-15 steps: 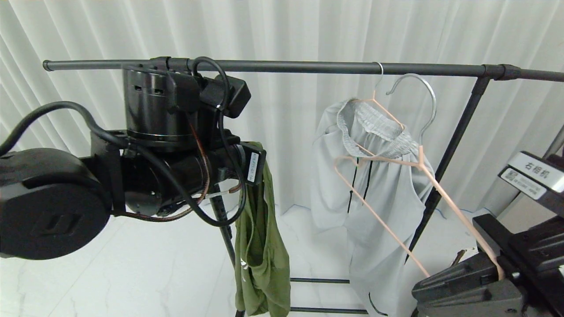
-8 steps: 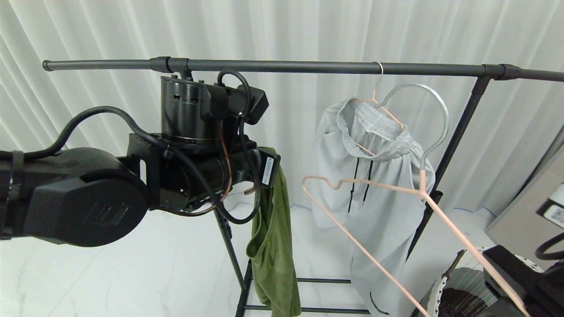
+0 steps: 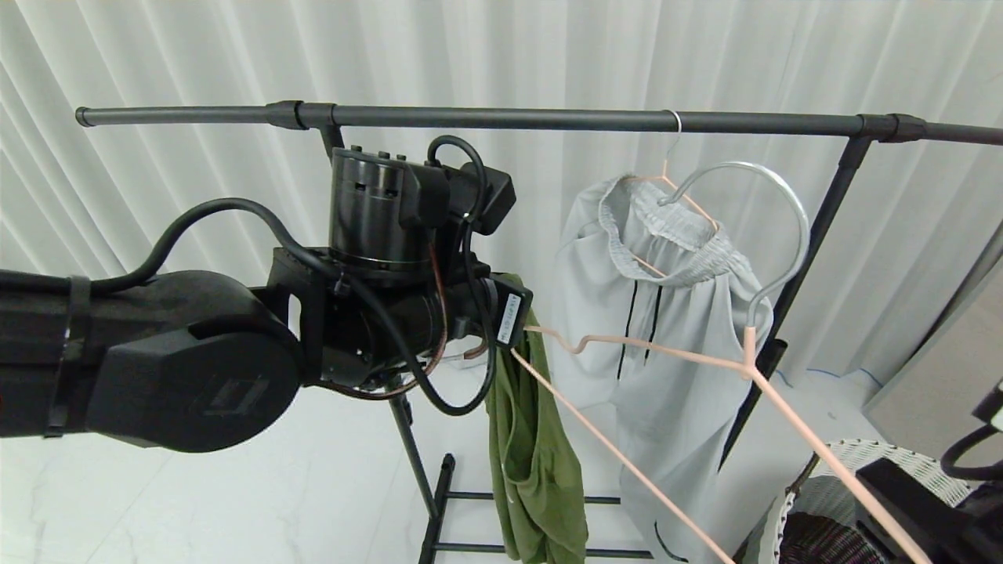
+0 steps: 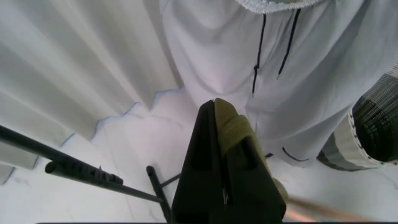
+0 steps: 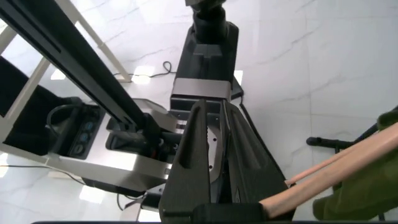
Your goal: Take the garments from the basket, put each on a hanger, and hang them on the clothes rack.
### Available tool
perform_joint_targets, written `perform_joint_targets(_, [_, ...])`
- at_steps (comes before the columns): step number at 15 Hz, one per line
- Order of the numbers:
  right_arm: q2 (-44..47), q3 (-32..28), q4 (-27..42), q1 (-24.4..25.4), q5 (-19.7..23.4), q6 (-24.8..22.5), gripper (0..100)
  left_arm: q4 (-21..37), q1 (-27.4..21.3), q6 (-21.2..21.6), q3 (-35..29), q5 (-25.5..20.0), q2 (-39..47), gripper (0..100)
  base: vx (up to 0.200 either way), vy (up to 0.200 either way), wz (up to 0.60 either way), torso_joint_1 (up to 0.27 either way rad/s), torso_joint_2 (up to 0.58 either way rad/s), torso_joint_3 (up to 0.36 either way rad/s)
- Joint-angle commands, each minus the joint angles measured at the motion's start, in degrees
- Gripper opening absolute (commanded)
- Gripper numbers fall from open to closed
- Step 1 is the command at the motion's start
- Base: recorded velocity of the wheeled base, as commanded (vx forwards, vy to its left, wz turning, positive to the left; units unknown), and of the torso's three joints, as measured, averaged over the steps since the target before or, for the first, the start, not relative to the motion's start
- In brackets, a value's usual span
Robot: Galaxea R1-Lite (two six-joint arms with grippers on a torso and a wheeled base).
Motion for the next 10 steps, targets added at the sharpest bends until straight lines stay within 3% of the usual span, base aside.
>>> perform_joint_targets(1, [0.1,0.3,-1.0,-1.8,0.0,0.0,0,0.9,-0.1,0.1,0.1,0.1,-0.7,0,0.0,0.0,0.0,0.0,0.0,0.0])
perform_joint_targets(10, [1.2,0.1,-3.2,-1.3,0.2,0.0,0,1.7,-2.7,0.1,-2.0,-0.4,-1.1,0,0.0,0.0,0.0,0.0,0.0,0.0])
